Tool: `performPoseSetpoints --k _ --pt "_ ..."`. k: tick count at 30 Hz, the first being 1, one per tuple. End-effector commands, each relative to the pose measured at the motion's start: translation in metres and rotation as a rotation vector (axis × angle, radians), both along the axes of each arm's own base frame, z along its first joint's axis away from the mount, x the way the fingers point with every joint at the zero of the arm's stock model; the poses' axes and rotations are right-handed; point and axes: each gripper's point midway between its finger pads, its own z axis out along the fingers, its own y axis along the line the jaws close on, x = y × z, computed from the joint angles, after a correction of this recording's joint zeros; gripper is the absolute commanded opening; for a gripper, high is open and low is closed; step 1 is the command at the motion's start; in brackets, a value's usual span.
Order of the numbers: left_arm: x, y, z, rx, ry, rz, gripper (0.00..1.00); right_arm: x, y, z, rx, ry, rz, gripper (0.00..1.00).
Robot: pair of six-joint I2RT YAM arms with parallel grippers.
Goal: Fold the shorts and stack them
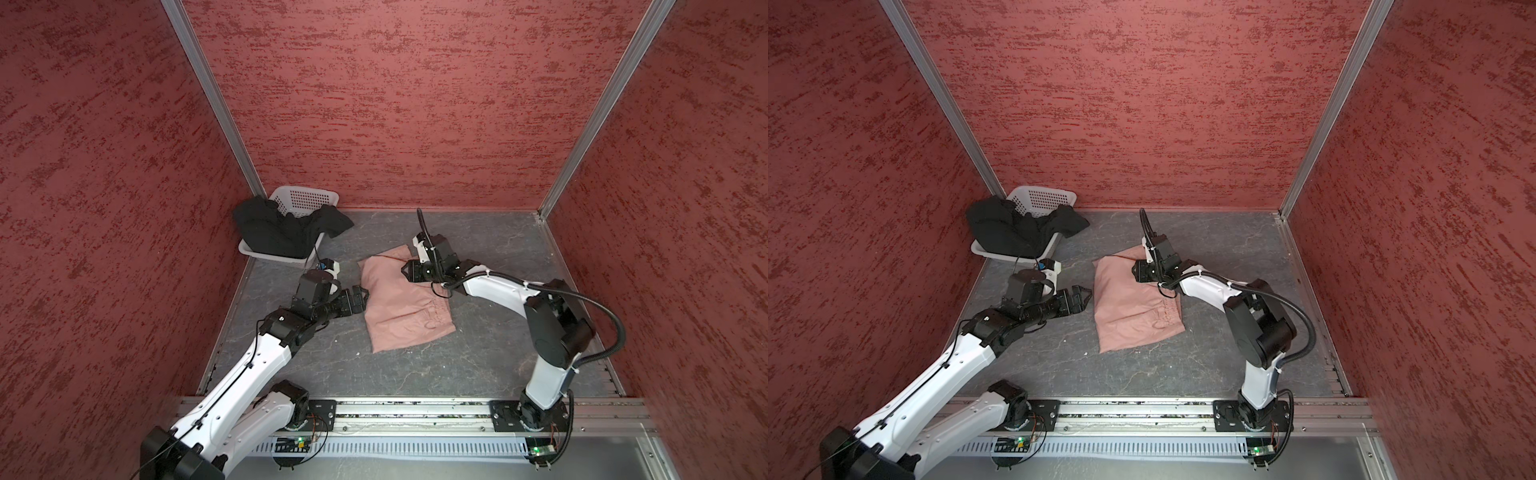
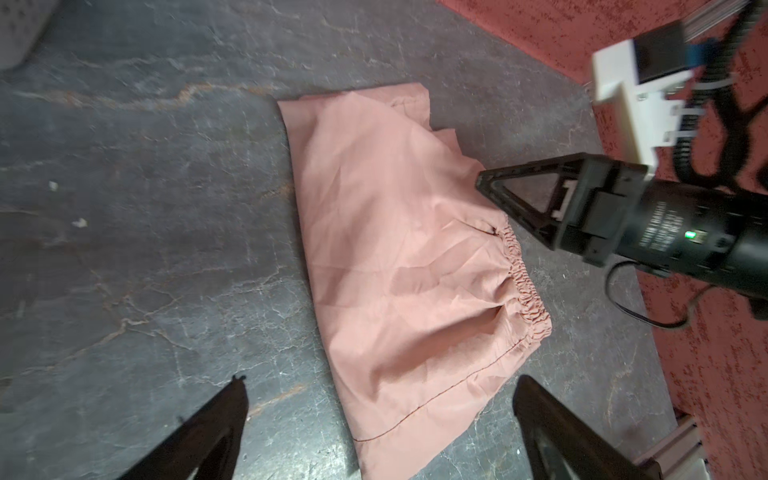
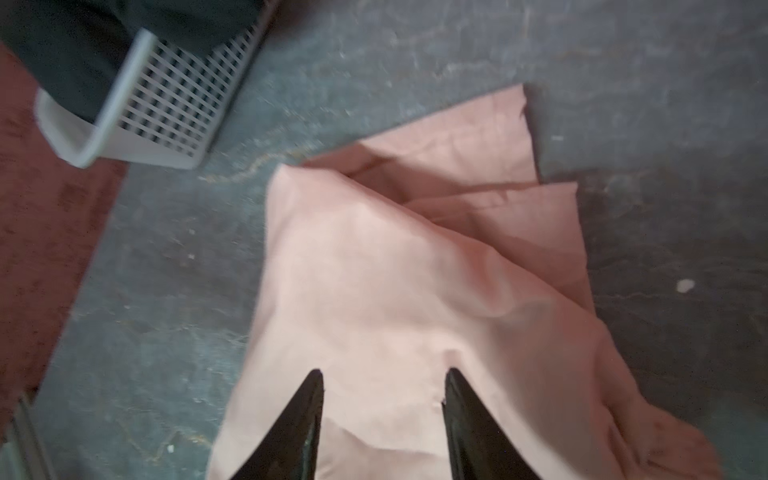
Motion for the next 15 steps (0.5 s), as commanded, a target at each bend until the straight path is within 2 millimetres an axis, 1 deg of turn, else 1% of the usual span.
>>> performPoseSetpoints --k 1,3,6,9,11,14,15 --pt "0.001 0.024 0.022 0.072 -0.092 0.078 0.99 -0.031 0.021 0.013 0.003 -0.025 0.081 0.5" --pt "-0.001 0.036 0.028 0.09 -0.111 0.114 0.99 -0.053 0.032 0.004 -0.017 0.003 0.113 0.5" --pt "-0.005 0.05 0.028 0.105 -0.12 0.167 0.99 -0.069 0.033 -0.015 -0.043 0.029 0.107 0.5" --pt "-0.007 0.062 0.023 0.097 -0.119 0.24 0.99 -0.077 0.03 -0.03 -0.034 0.06 0.097 0.49" --pt "-0.008 0.067 0.022 0.077 -0.114 0.275 0.99 -0.079 0.03 -0.037 -0.035 0.064 0.103 0.49" --pt "-0.005 0.072 0.025 0.09 -0.123 0.292 0.99 -0.078 0.032 -0.04 -0.054 0.046 0.132 0.47" --pt "-0.003 0.076 0.027 0.103 -0.123 0.307 0.99 -0.077 0.035 -0.04 -0.058 0.038 0.141 0.44"
